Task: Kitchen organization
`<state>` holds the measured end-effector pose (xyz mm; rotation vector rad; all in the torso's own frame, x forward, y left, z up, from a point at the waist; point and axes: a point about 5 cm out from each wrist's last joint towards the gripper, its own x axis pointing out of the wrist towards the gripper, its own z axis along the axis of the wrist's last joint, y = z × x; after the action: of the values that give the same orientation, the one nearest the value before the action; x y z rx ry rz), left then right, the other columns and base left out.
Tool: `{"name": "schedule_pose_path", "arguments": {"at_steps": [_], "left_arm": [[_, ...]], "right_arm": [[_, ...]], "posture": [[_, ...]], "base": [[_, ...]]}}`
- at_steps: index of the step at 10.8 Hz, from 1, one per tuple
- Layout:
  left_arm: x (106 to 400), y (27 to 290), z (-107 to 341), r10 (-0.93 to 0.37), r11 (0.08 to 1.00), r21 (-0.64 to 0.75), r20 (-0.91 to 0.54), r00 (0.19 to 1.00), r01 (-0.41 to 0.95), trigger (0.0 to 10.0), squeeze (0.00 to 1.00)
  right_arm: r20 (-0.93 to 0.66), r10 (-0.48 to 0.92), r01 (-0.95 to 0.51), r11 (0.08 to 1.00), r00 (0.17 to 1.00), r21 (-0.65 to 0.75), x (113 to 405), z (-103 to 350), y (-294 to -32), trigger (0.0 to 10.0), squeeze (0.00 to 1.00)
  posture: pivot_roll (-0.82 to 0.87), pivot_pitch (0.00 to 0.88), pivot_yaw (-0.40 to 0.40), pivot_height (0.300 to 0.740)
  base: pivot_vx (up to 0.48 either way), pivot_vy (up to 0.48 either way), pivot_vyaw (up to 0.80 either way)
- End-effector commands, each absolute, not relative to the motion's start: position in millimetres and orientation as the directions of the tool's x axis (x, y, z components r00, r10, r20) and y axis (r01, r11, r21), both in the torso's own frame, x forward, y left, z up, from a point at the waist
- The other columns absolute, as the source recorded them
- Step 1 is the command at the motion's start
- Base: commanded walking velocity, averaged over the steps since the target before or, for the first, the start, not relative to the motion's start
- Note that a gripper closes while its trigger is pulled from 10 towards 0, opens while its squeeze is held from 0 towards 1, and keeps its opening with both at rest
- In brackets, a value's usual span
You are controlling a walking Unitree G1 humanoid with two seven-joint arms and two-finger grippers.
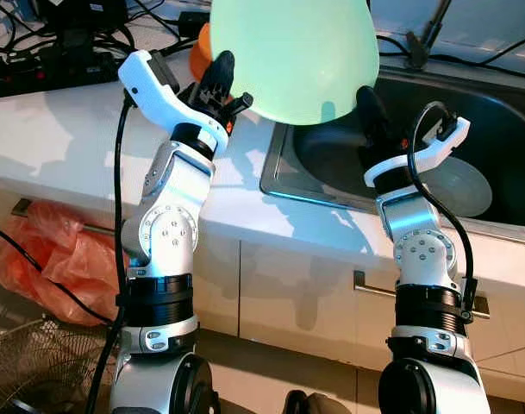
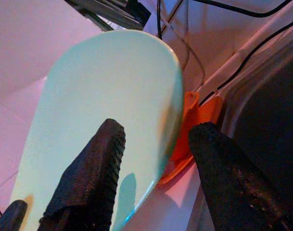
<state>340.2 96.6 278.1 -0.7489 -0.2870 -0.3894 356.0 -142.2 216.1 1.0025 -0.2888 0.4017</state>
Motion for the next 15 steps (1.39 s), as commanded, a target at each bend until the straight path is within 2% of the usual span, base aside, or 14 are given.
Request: {"name": "schedule_pose_path", "arguments": {"at_steps": [1,9,10,15], "left_arm": [[332.6,84.2,288.3,-0.281,0.613,-0.601,0.44,0.853,0.513,10.0,0.0],[331.3,73.3,282.4,-0.378,0.591,-0.594,0.394,0.838,0.546,10.0,0.0],[332.5,74.2,280.2,-0.377,0.601,-0.593,0.381,0.844,0.536,10.0,0.0],[333.2,74.6,278.9,-0.373,0.61,-0.592,0.372,0.85,0.527,10.0,0.0]], "right_arm": [[0.408,0.197,-0.451,0.48,0.891,0.752,354.9,215.0,-143.5,10.0,0.0],[0.409,0.186,-0.446,0.473,0.893,0.76,356.0,215.3,-142.7,10.0,0.0],[0.417,0.179,-0.45,0.467,0.891,0.761,355.7,216.5,-142.7,0.0,0.0],[0.419,0.174,-0.449,0.462,0.891,0.764,355.7,216.8,-143.1,0.0,0.0]], "posture": [[0.07,0.142,-0.037,0.74],[0.08,0.141,-0.034,0.74],[0.08,0.138,-0.034,0.74],[0.08,0.138,-0.034,0.74]], "base": [[0.0,0.0,0.0],[0.0,0.0,0.0],[0.0,0.0,0.0],[0.0,0.0,0.0]]}}
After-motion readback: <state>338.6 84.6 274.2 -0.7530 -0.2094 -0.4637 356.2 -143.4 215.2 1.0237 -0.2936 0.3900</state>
